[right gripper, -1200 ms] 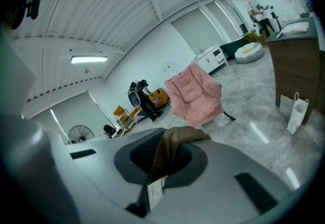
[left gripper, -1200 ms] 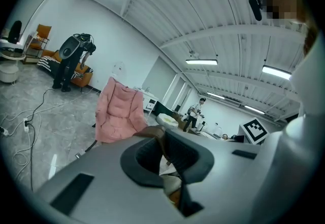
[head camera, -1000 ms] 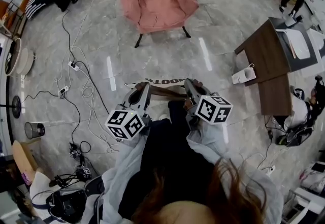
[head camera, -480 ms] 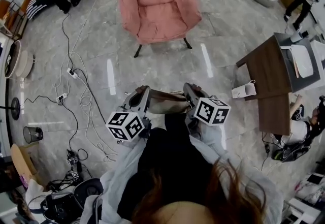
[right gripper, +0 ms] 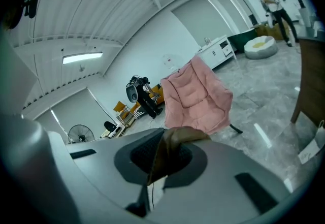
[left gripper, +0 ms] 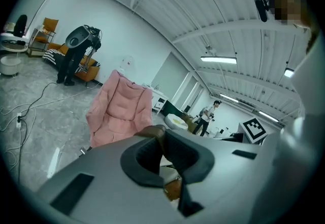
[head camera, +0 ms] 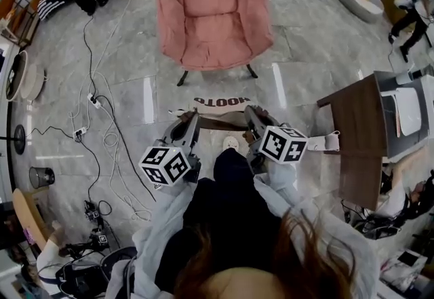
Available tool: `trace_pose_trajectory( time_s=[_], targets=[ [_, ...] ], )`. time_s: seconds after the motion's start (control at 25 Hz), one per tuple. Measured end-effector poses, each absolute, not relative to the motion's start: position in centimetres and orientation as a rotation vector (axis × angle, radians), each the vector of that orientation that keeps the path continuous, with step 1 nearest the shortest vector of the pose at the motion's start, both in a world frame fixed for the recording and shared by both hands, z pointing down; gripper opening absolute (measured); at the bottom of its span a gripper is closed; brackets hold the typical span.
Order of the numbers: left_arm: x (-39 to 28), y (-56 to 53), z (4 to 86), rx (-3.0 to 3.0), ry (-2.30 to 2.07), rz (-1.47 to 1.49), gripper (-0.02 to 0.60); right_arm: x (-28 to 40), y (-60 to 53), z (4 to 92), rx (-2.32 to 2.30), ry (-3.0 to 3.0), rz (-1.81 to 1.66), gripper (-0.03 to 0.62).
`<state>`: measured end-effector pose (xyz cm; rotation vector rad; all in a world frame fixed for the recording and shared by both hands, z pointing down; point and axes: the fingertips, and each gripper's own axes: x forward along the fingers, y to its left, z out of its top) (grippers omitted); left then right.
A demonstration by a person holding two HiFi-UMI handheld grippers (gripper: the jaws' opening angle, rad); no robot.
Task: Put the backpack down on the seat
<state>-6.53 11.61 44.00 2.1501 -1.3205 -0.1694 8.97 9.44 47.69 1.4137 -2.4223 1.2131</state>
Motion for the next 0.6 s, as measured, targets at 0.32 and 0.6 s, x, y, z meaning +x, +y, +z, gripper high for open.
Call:
trace_pose_trajectory(
  time_s=[0.32, 0.6],
  targets=[
    [-5.0, 5.5, 43.3, 2.175, -1.365, -0.164, 0.025, 10.3, 3.2, 47.1, 1.358, -2.452, 1.226, 0.009],
    [-4.1, 3.2, 43.6, 2.133, -1.415, -0.195, 0.025, 11.4, 0.8, 47.7, 1.316, -2.453, 1.258, 0.009]
  ],
)
